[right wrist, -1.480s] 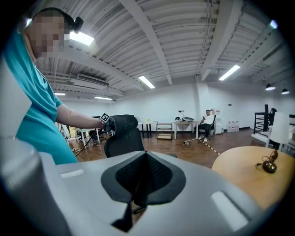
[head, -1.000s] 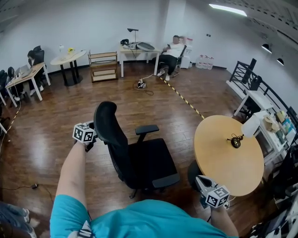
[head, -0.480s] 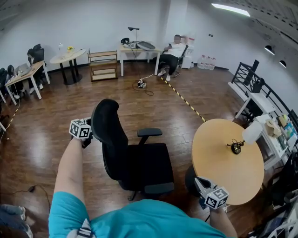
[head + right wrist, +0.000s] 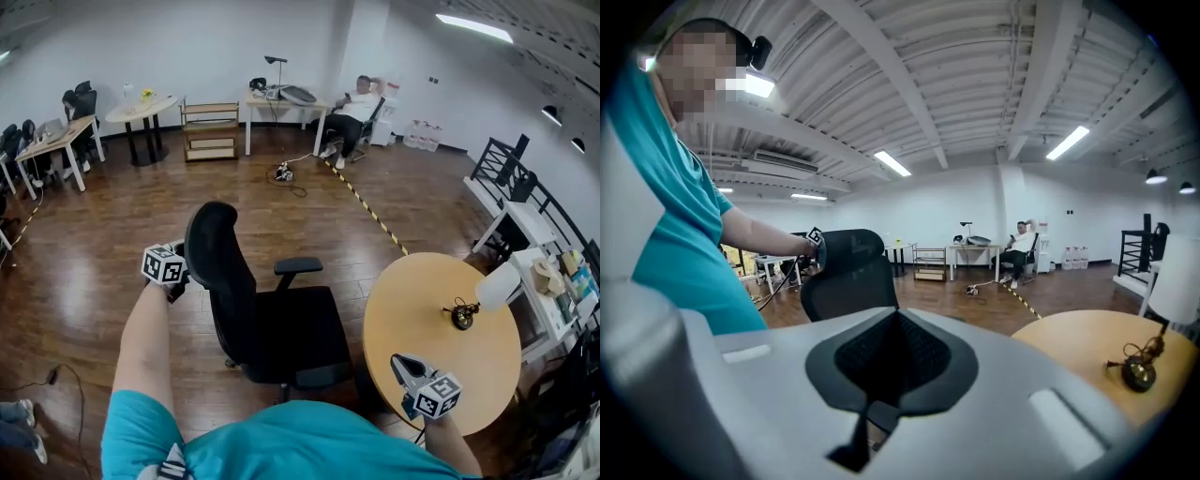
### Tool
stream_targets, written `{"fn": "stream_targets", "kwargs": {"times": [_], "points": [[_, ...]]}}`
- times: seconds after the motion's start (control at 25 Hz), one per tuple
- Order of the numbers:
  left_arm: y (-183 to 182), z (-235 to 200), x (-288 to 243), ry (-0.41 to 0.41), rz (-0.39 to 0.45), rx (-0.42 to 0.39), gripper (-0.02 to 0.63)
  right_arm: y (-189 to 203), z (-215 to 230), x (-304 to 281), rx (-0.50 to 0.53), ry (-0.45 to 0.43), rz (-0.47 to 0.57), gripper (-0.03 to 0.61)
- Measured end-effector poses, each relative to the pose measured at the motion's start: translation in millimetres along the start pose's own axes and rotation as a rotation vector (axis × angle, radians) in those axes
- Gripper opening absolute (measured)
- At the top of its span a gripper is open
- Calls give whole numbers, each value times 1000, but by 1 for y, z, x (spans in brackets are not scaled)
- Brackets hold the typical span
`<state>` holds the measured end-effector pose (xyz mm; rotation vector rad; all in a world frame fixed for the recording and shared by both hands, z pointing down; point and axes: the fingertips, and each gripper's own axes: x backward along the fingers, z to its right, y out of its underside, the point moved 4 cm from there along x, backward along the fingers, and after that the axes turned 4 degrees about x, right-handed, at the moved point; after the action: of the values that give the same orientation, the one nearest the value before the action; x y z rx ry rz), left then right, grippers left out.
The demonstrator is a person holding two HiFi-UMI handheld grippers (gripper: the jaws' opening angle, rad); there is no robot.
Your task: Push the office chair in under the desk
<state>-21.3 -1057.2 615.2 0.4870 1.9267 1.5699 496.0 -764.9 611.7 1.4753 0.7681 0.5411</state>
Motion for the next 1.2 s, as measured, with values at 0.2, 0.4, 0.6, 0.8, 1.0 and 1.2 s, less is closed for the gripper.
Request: {"fn": "stream_targets", "kwargs": {"times": [0.2,0.4,0.6,0.8,1.0,1.2], "points": [[5,22,-40,-14,-30,10,352,4,26,19,10,-10,9,0],[6,42,-73,-26,-35,16,343,12,51,38,3,-8,16,0],[5,73,-114,-29,-63,-2,327,21,86,59,-3,-16,28,0],[2,95,-145,-53,-77,-3,324,26,112,71,-15,-32,47,0],[3,104,-168,-63,-96,-4,322,34,134,76,-28,-36,56,0],[1,120,-190,-72,-105,-16,322,41,152,86,-9,-51,61,0]]}}
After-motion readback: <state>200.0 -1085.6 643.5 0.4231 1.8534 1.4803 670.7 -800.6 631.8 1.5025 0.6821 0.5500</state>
